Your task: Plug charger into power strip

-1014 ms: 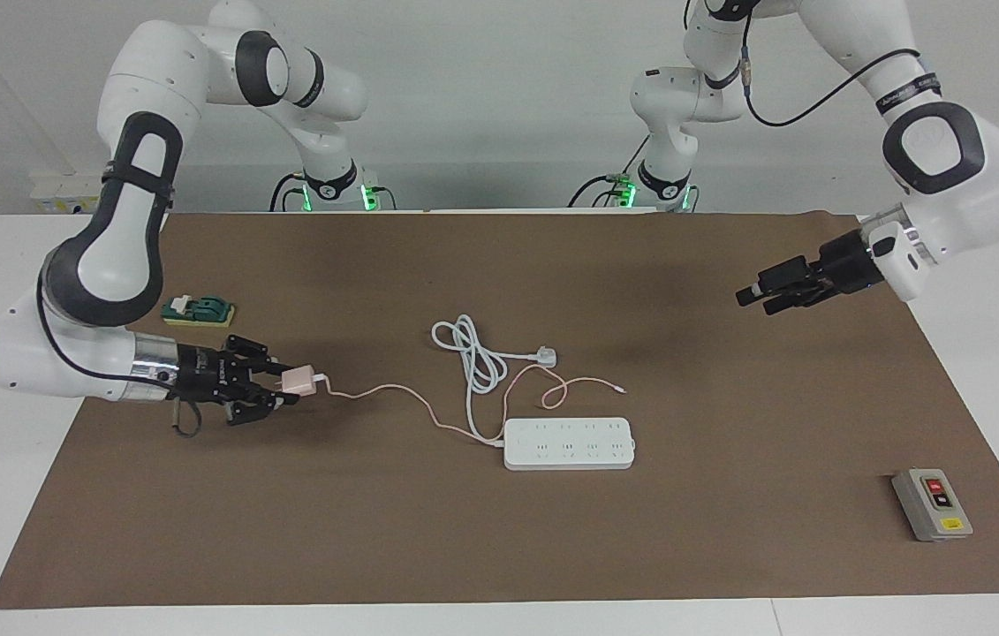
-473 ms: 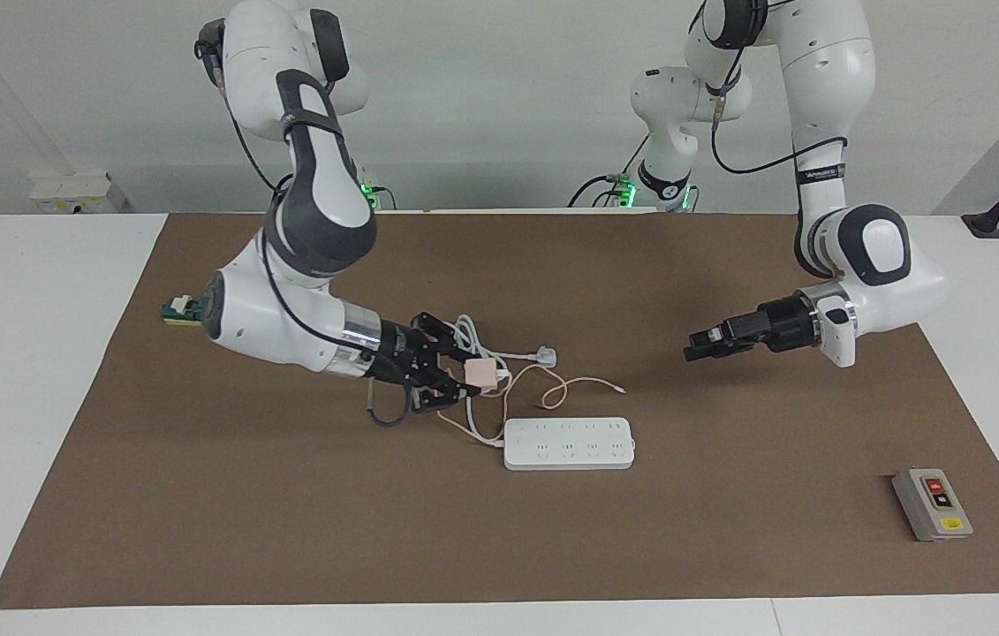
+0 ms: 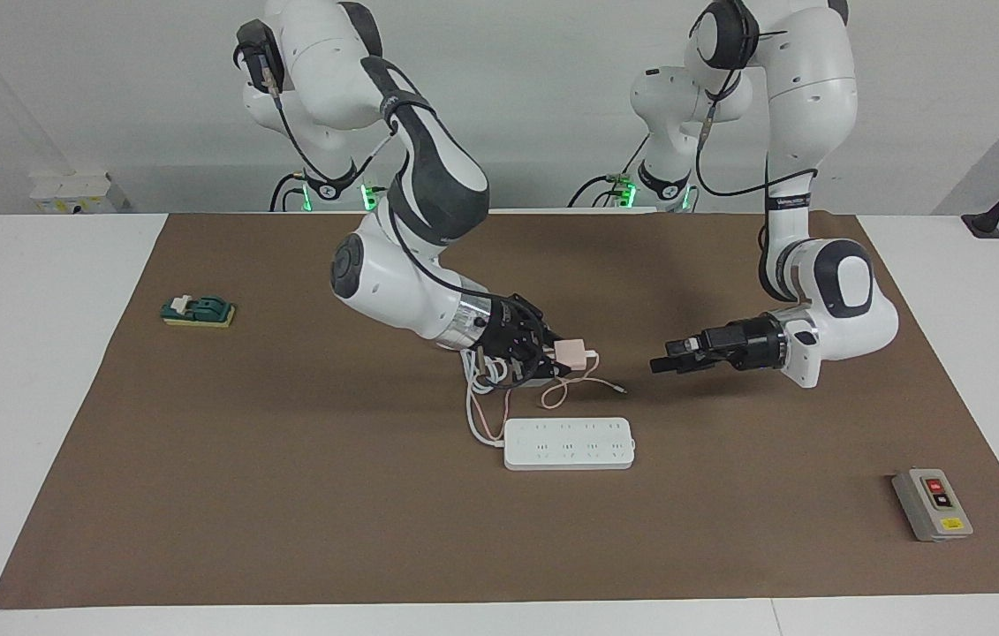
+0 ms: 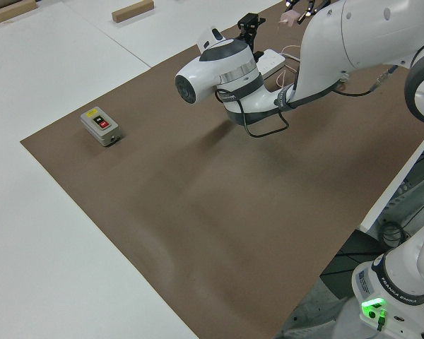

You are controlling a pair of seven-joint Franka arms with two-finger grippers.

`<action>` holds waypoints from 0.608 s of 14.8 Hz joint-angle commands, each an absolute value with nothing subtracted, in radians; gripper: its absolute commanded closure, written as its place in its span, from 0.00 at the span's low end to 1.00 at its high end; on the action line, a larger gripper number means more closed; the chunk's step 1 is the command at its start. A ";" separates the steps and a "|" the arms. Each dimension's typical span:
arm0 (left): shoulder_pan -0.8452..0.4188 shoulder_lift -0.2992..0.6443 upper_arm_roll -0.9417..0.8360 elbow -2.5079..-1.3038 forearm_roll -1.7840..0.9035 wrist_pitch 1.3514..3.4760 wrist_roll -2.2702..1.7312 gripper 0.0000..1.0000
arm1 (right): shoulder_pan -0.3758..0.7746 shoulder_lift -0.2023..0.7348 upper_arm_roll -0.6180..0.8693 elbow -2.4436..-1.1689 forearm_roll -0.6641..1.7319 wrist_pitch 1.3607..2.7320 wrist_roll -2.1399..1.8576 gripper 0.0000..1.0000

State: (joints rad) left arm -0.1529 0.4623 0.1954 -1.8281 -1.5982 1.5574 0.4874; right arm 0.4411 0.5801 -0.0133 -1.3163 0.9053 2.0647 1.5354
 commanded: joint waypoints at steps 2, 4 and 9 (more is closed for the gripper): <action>-0.169 0.509 0.199 -1.769 -1.597 1.516 0.529 0.00 | 0.485 0.575 -0.021 -1.331 0.905 2.109 1.557 1.00; -0.179 0.508 0.199 -1.775 -1.597 1.470 0.532 0.00 | 0.505 0.575 -0.021 -1.342 0.905 2.135 1.559 1.00; -0.196 0.440 0.202 -1.815 -1.556 1.448 0.534 0.00 | 0.511 0.575 -0.020 -1.344 0.905 2.143 1.580 1.00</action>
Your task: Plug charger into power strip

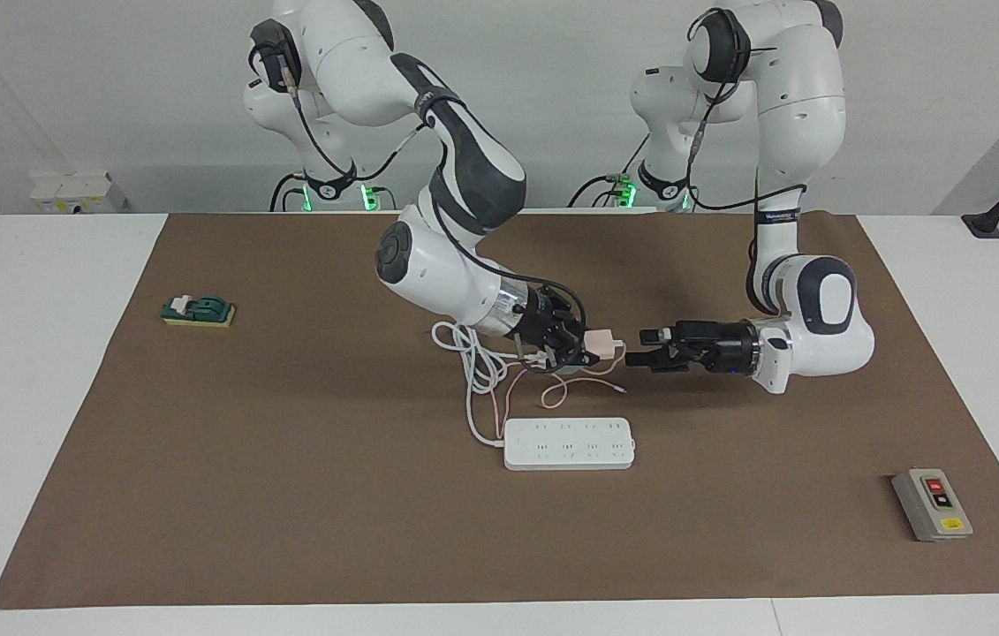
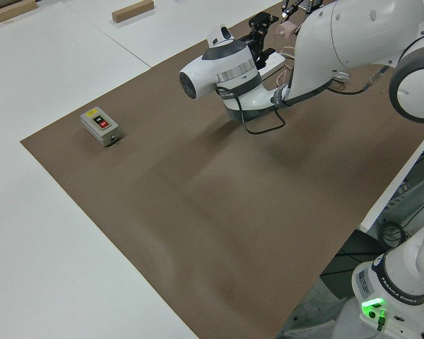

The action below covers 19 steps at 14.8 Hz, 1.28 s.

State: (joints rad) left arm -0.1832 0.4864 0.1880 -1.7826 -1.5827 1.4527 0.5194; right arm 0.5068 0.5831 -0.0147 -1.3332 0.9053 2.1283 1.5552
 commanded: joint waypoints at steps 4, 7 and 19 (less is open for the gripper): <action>-0.238 0.437 0.203 -1.816 -1.537 1.524 0.719 0.00 | 0.511 0.575 -0.018 -1.344 0.908 2.143 1.586 1.00; -0.262 0.437 0.202 -1.818 -1.536 1.555 0.732 0.00 | 0.512 0.575 -0.018 -1.344 0.908 2.141 1.592 1.00; -0.284 0.431 0.199 -1.832 -1.540 1.551 0.716 0.77 | 0.511 0.574 -0.018 -1.344 0.908 2.138 1.594 1.00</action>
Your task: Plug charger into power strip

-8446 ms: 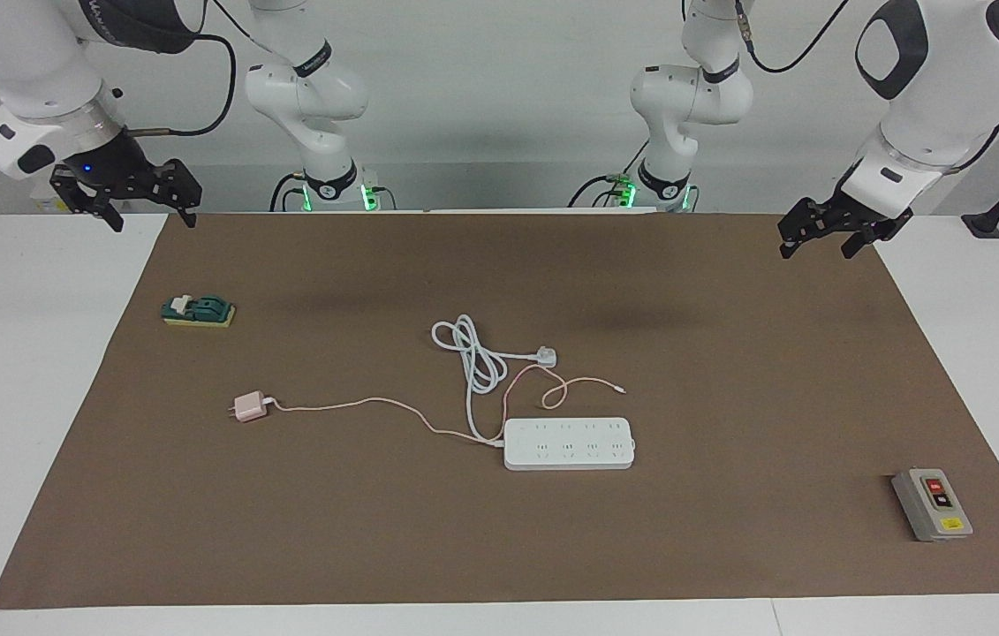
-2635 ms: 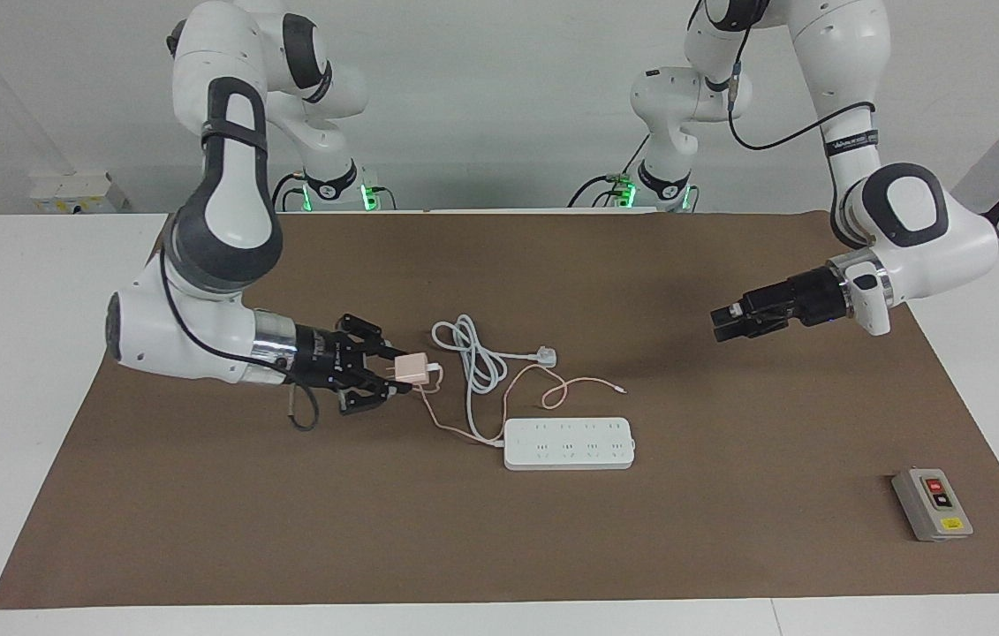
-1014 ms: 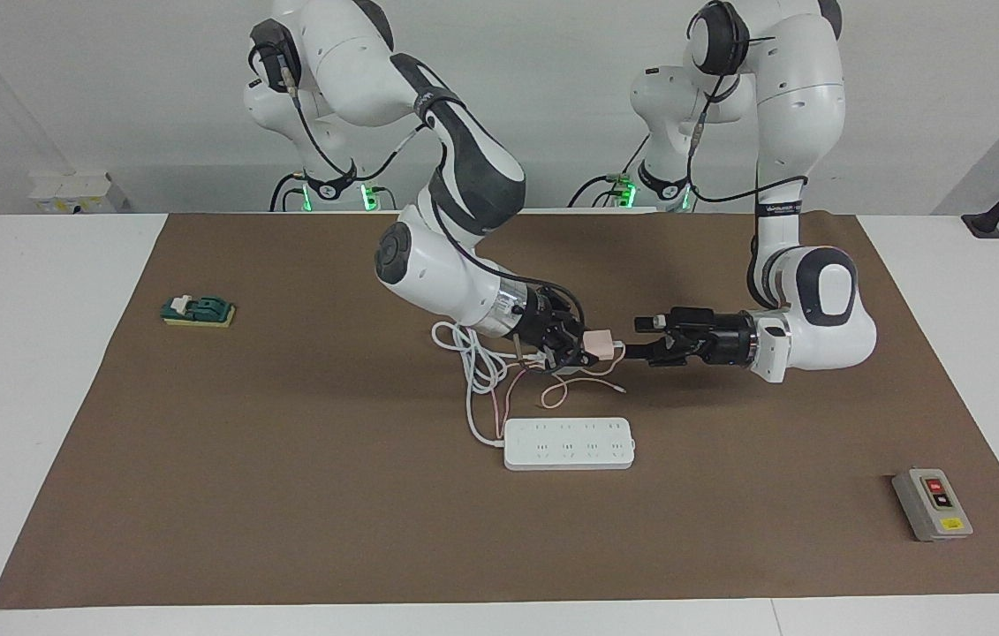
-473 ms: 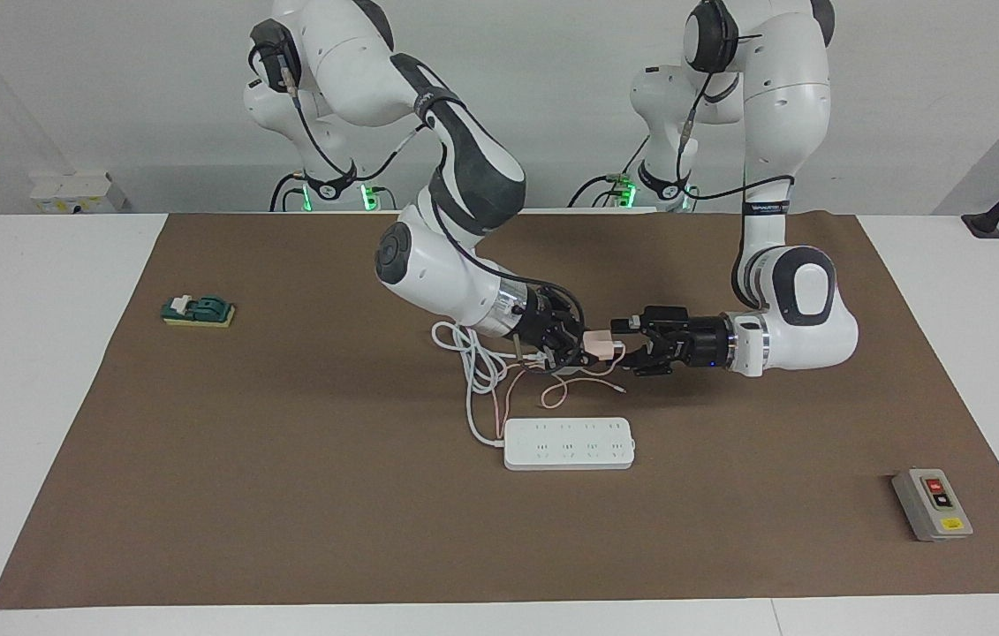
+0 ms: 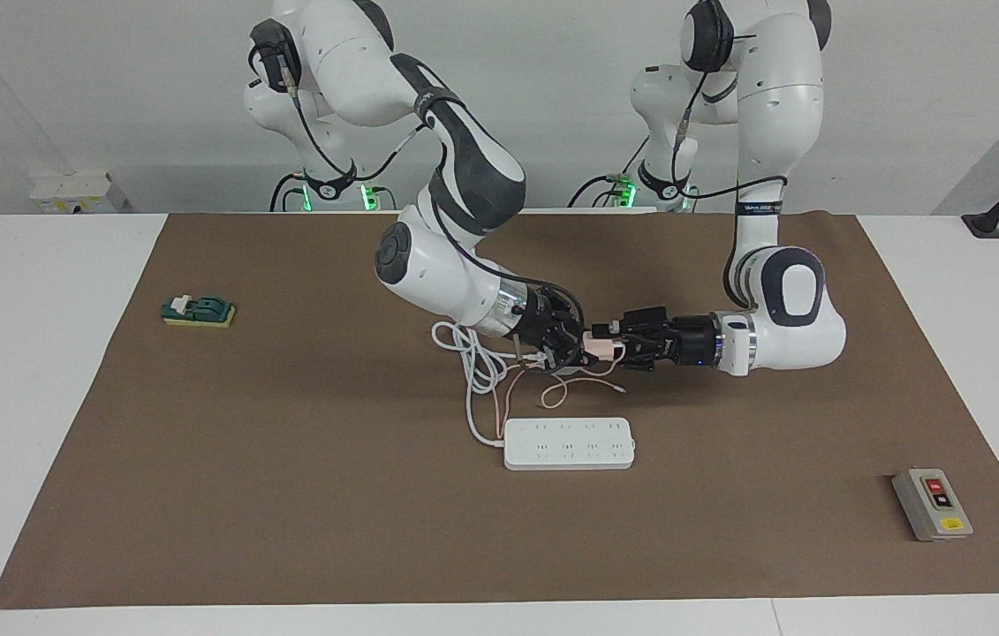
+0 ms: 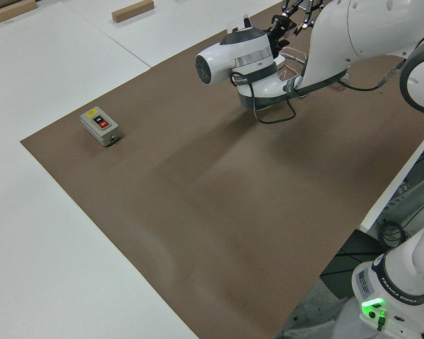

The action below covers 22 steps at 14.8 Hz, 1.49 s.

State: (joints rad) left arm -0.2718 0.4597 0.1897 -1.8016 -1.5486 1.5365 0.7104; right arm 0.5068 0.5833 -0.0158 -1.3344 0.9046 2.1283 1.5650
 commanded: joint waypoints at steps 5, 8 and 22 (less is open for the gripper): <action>-0.275 0.431 0.202 -1.822 -1.534 1.542 0.707 1.00 | 0.511 0.575 -0.018 -1.345 0.908 2.137 1.595 1.00; -0.267 0.446 0.207 -1.723 -1.367 1.560 0.719 1.00 | 0.509 0.574 -0.020 -1.342 0.905 2.144 1.663 0.00; -0.267 0.321 0.219 -1.620 -0.702 1.656 0.861 1.00 | 0.312 0.411 -0.060 -1.336 0.700 1.930 1.536 0.00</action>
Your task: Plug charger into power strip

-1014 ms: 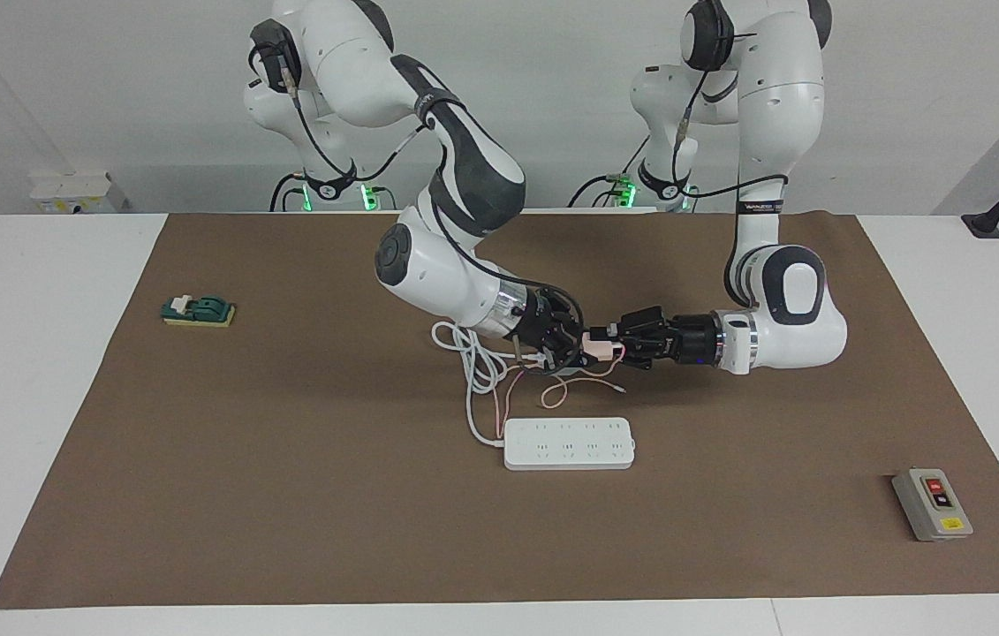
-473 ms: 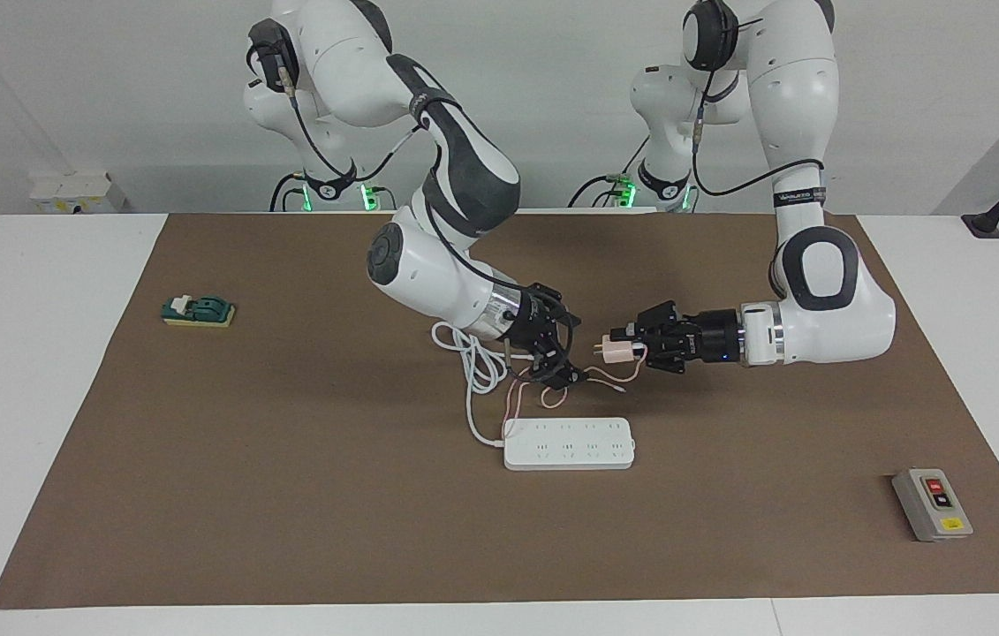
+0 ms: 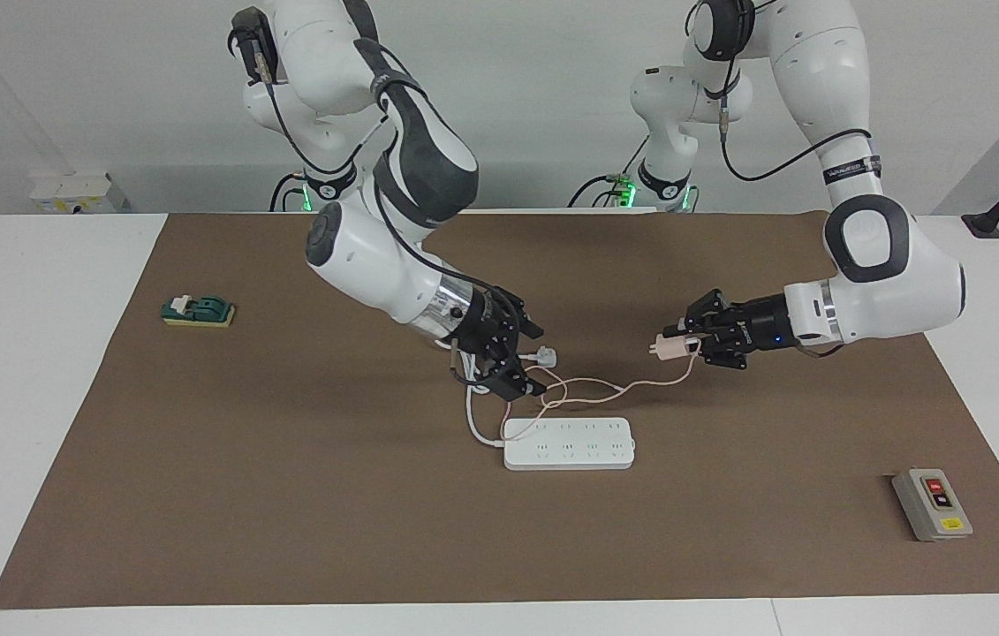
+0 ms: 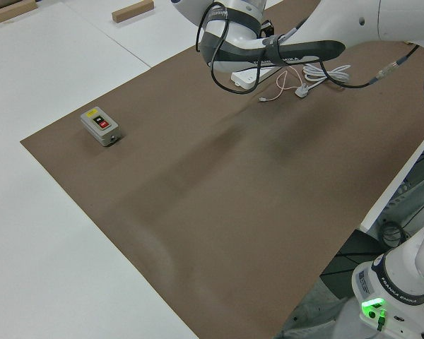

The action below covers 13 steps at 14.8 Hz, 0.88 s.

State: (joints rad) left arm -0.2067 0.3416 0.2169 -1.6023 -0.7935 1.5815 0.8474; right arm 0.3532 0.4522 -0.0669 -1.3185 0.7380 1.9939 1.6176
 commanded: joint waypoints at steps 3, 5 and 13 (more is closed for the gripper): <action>-0.386 0.324 0.218 -1.617 -0.507 1.742 0.879 1.00 | 0.214 0.368 -0.060 -1.336 0.643 1.772 1.357 0.00; -0.477 0.333 0.218 -1.618 -0.369 1.871 0.873 1.00 | 0.175 0.345 -0.060 -1.336 0.563 1.685 1.211 0.00; -0.595 0.366 0.219 -1.717 -0.022 2.344 1.142 1.00 | 0.078 0.252 -0.061 -1.341 0.244 1.503 0.562 0.00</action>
State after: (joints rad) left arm -0.5957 0.3591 0.2047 -1.6959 -0.0508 2.2628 1.0209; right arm 0.1001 0.2986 -0.0725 -1.3182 0.3113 1.5297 0.7165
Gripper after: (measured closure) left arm 0.692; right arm 0.000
